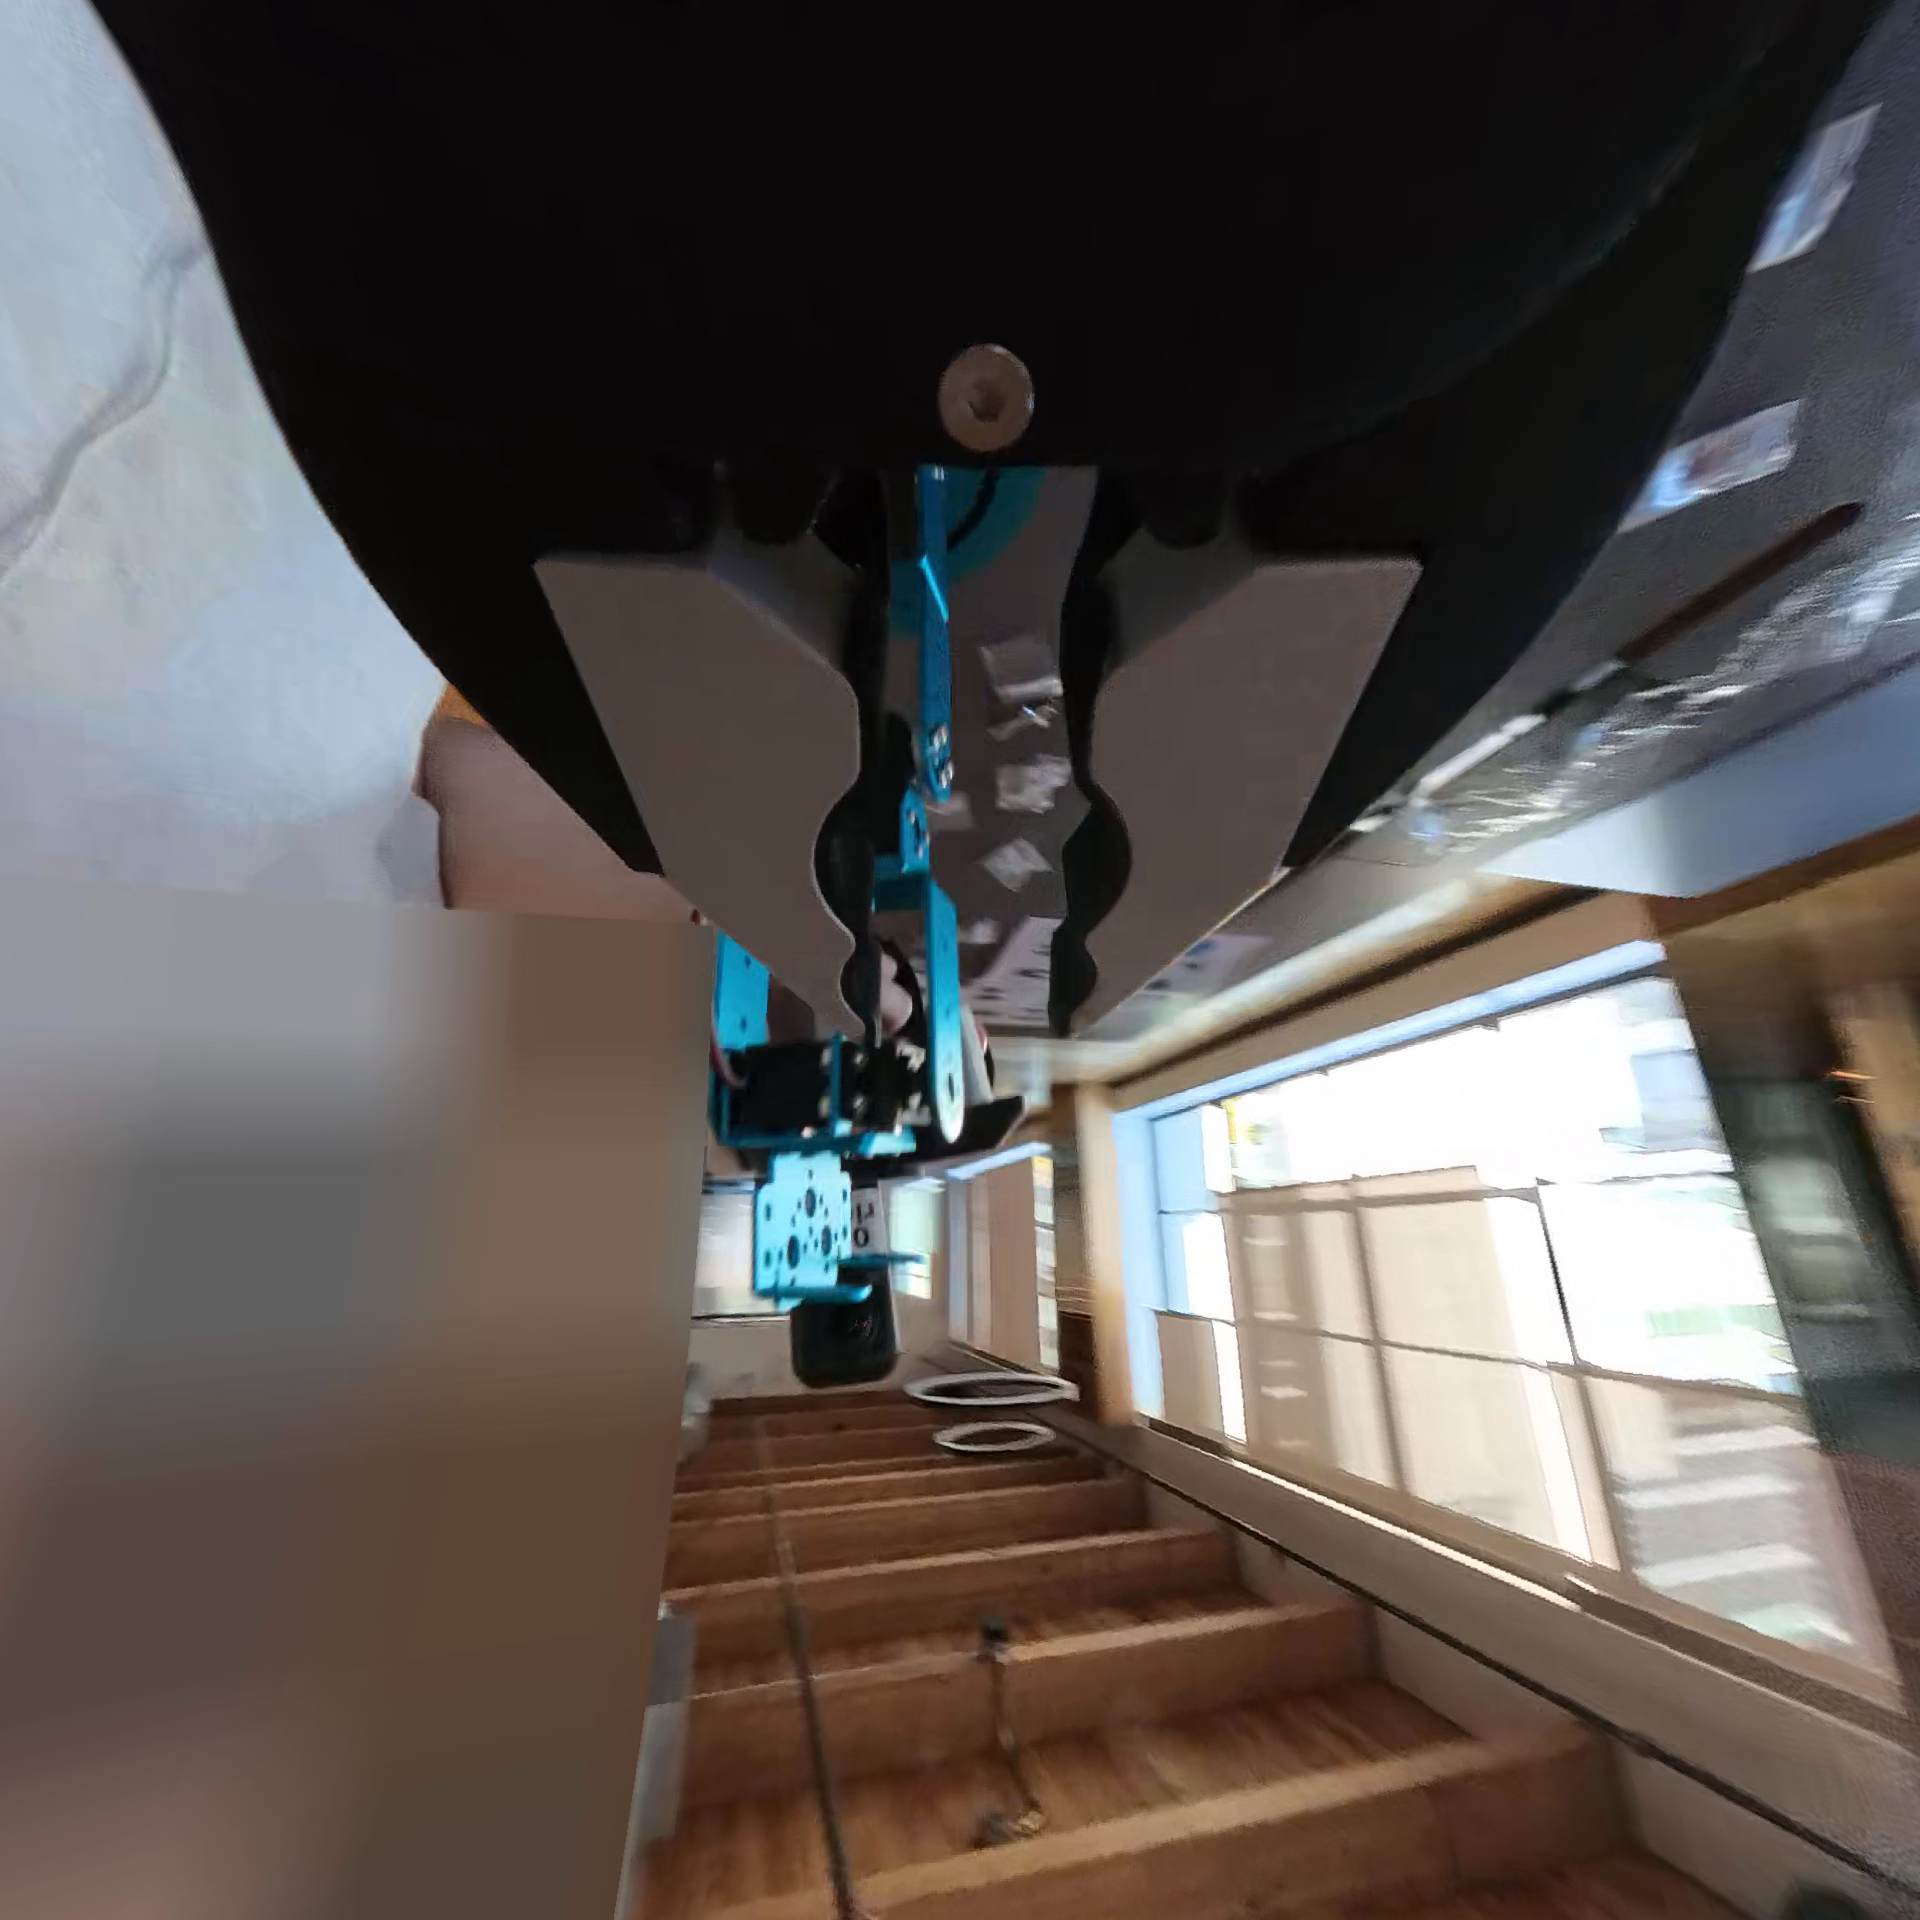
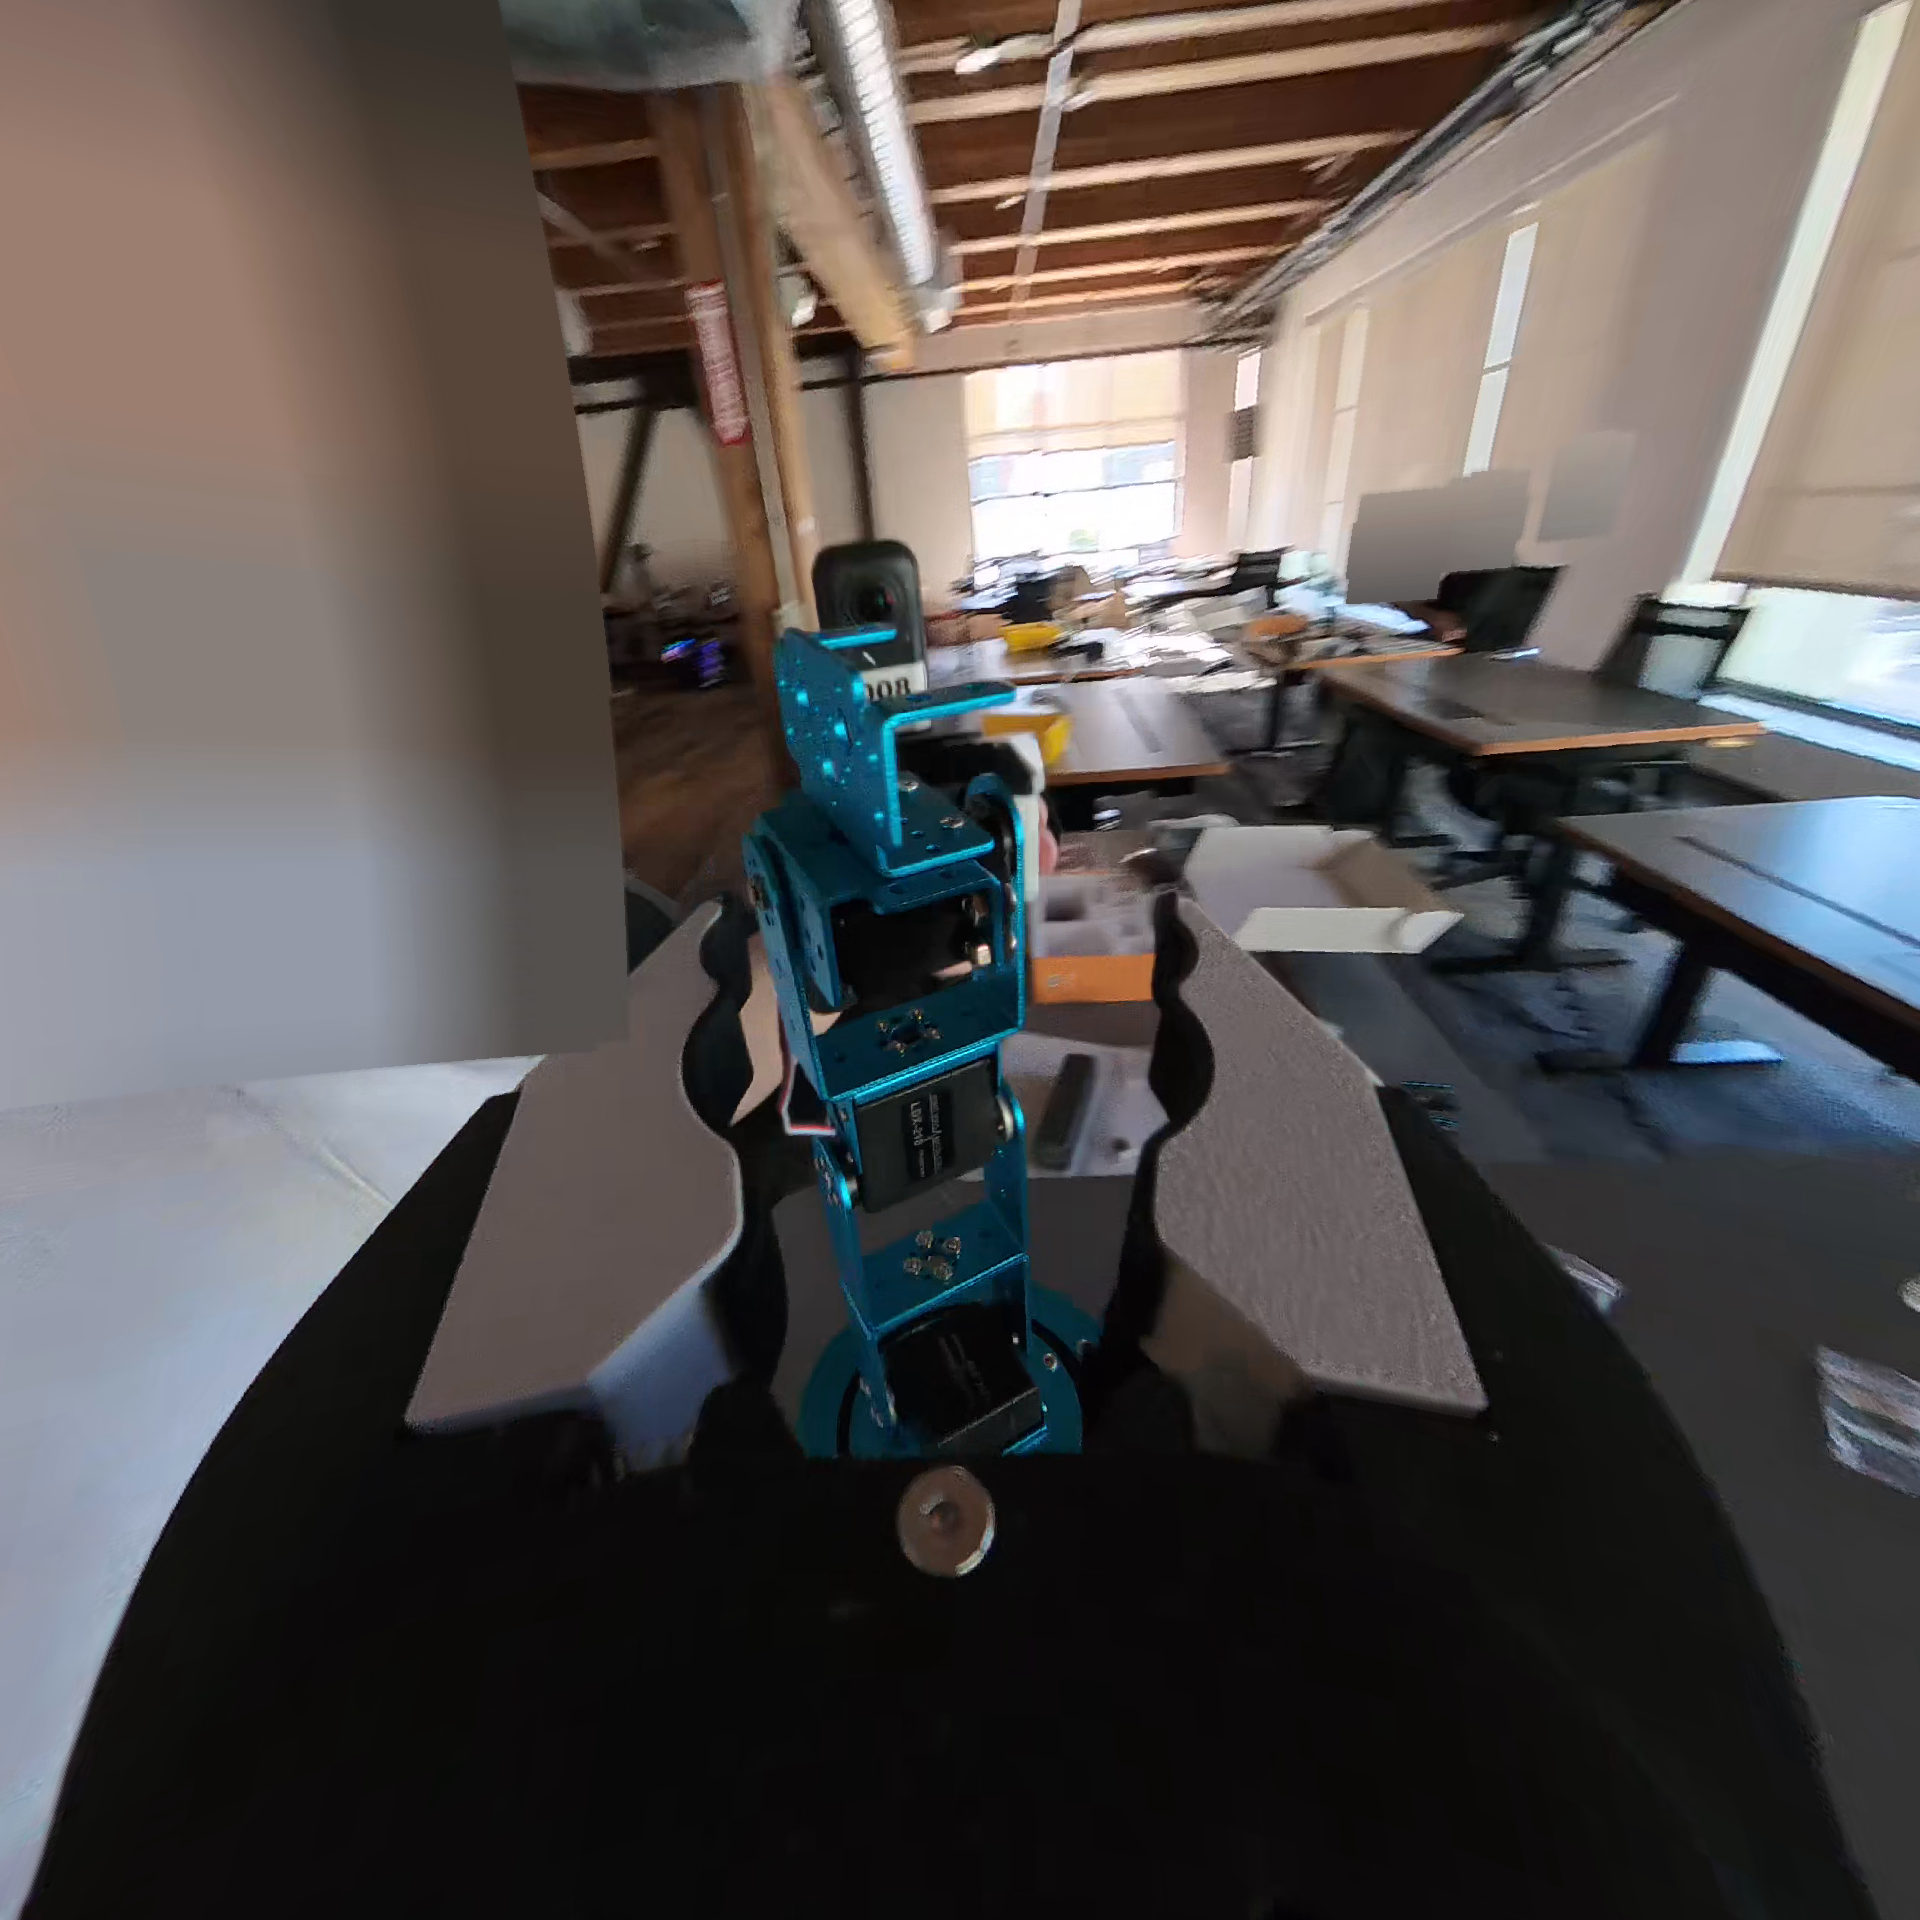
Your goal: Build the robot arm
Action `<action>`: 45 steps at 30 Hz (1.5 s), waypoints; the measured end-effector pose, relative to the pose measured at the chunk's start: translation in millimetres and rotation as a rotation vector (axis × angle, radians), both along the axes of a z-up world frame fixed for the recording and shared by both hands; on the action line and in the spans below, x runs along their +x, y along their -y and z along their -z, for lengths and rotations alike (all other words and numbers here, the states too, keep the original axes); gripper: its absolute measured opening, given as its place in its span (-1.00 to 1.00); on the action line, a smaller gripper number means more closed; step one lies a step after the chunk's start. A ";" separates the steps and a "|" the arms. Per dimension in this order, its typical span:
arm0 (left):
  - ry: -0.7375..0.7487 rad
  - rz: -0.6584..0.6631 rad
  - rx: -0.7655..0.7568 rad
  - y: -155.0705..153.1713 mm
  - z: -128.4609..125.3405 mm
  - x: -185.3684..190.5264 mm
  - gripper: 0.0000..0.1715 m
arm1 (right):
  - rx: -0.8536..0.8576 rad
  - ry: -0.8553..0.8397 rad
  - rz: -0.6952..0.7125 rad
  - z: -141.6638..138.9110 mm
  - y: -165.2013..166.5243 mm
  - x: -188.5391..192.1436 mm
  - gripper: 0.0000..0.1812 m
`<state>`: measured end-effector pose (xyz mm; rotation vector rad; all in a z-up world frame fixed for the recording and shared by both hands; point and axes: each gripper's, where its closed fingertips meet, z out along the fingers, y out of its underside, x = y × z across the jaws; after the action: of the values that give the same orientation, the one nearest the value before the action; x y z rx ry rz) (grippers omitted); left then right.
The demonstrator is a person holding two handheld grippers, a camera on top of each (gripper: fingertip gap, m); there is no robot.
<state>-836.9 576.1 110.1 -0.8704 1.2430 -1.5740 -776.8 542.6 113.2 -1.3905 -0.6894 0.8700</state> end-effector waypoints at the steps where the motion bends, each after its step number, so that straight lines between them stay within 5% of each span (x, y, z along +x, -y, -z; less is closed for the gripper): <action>1: -0.016 0.084 -0.020 -3.7 4.1 0.8 -0.64 | 0.007 -0.025 0.071 -1.7 1.8 2.6 -0.15; 10: -0.062 0.679 -0.151 4.8 3.3 24.7 -0.58 | 0.030 -0.122 0.470 3.8 22.9 -4.5 -0.16; 15: -0.062 0.717 -0.056 14.1 -1.5 31.7 -0.57 | 0.047 -0.120 0.580 12.8 28.8 -5.1 -0.16; 18: -0.162 0.446 0.120 -21.9 -1.3 39.7 -0.62 | 0.003 -0.055 0.597 30.6 31.6 -0.8 -0.17; 20: -0.311 -0.013 0.374 -92.0 5.4 55.6 -0.72 | -0.028 -0.026 0.604 41.2 37.0 6.9 -0.16; 23: -0.544 -0.769 0.998 -214.0 -12.4 36.7 -0.90 | -0.087 -0.021 0.615 55.0 42.6 24.0 -0.16; 26: -0.770 -1.099 1.626 -261.6 -29.6 6.4 -0.87 | -0.141 0.009 0.622 68.2 43.2 37.1 -0.16; 32: -1.028 -1.044 1.973 -261.3 3.6 -27.1 -0.87 | -0.150 -0.001 0.498 69.8 36.8 25.6 -0.16; 45: -1.133 -0.960 2.086 -224.2 6.0 -54.8 -0.87 | -0.168 -0.082 0.403 87.8 46.0 18.3 -0.16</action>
<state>-891.7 800.4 104.1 -0.4882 1.7806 1.3162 -758.5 496.6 25.4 -1.5651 -0.2606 0.6686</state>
